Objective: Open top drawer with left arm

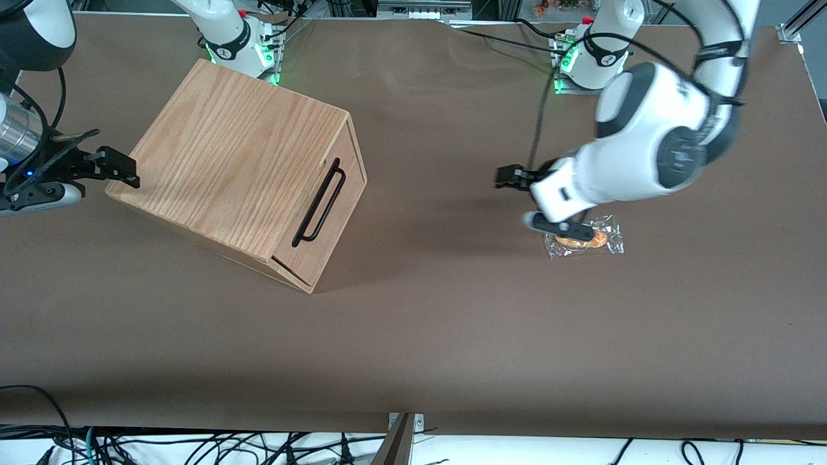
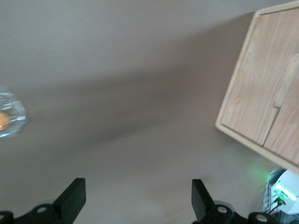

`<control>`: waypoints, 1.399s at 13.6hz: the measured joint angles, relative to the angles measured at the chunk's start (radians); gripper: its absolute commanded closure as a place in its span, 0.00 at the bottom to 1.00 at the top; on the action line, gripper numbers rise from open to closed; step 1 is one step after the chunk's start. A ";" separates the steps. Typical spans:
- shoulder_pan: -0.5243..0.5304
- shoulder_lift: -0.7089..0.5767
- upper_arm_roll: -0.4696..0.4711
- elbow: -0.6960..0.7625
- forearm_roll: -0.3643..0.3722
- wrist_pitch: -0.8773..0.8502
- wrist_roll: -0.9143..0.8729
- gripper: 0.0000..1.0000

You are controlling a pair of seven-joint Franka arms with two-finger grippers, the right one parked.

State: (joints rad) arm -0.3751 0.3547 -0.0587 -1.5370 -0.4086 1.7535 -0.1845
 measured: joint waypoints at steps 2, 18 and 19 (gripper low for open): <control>-0.069 0.038 0.000 0.035 -0.046 0.058 -0.035 0.00; -0.360 0.278 0.000 0.213 -0.125 0.556 -0.317 0.00; -0.368 0.284 0.000 0.215 -0.125 0.561 -0.319 0.00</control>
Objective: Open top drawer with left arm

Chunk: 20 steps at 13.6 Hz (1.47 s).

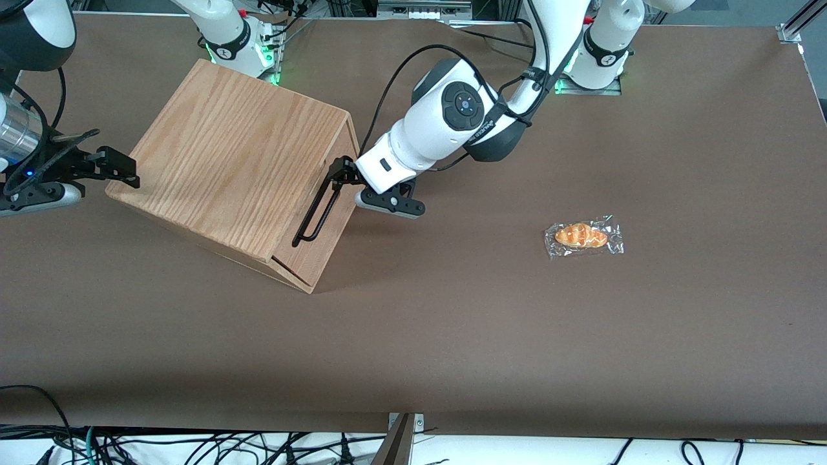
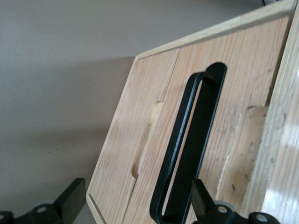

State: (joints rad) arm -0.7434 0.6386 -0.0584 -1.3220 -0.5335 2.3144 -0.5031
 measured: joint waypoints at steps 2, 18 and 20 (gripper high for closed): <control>-0.014 0.013 0.000 0.001 0.000 0.012 -0.002 0.00; -0.023 0.053 0.038 0.013 0.055 0.009 -0.027 0.00; -0.009 0.054 0.052 0.013 0.060 -0.012 -0.029 0.00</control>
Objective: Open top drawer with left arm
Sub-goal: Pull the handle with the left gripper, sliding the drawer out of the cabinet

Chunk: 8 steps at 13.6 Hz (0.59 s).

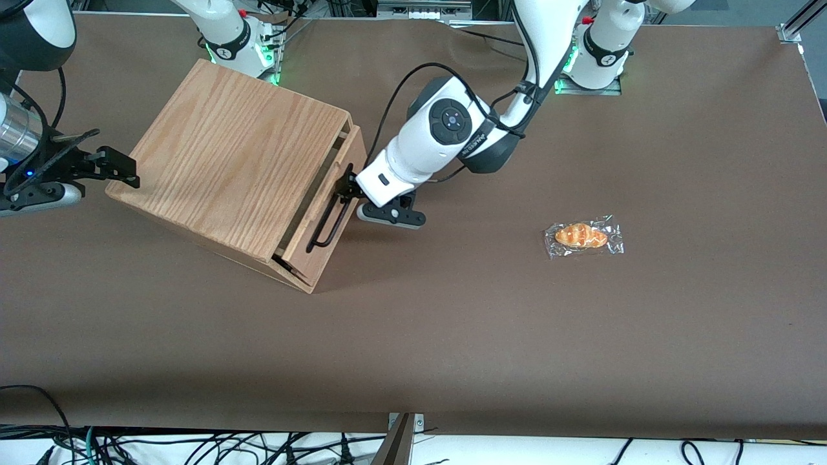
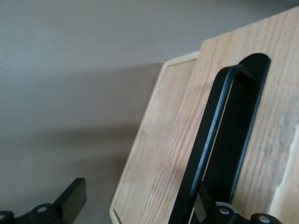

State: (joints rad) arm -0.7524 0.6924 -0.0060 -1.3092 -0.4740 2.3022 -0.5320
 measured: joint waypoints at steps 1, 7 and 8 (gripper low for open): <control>0.007 0.000 0.005 0.000 0.001 -0.009 0.000 0.00; 0.072 -0.008 0.008 0.003 0.043 -0.086 -0.003 0.00; 0.077 -0.009 0.006 0.003 0.043 -0.092 -0.003 0.00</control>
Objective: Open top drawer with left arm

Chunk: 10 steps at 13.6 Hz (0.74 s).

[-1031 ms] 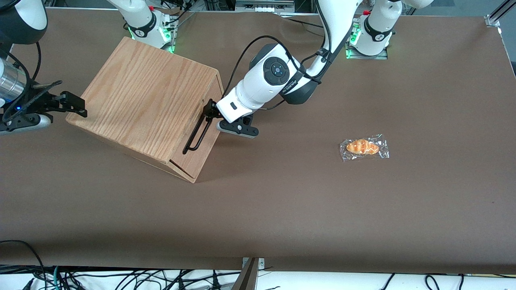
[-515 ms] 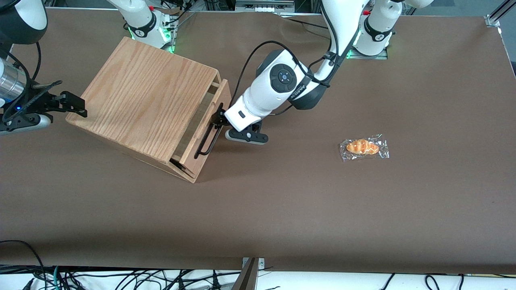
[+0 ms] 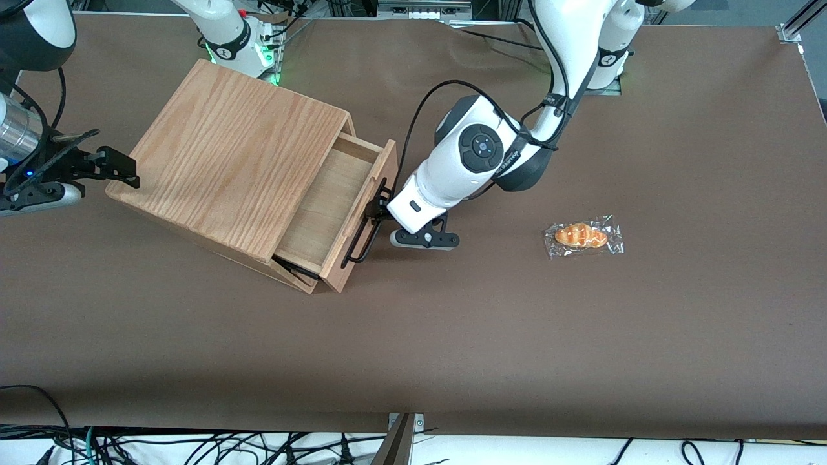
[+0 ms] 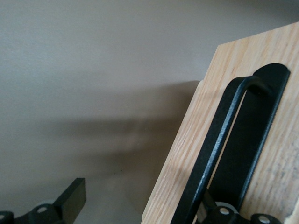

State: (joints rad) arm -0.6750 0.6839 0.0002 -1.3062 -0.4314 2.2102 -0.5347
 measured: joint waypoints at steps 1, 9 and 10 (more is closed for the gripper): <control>0.004 -0.001 0.000 0.001 0.000 -0.006 0.000 0.00; 0.051 -0.007 -0.004 0.003 0.001 -0.055 0.002 0.00; 0.055 -0.008 -0.004 0.003 0.001 -0.057 0.002 0.00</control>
State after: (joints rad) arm -0.6198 0.6762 -0.0038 -1.3034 -0.4307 2.1532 -0.5323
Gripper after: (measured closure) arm 0.000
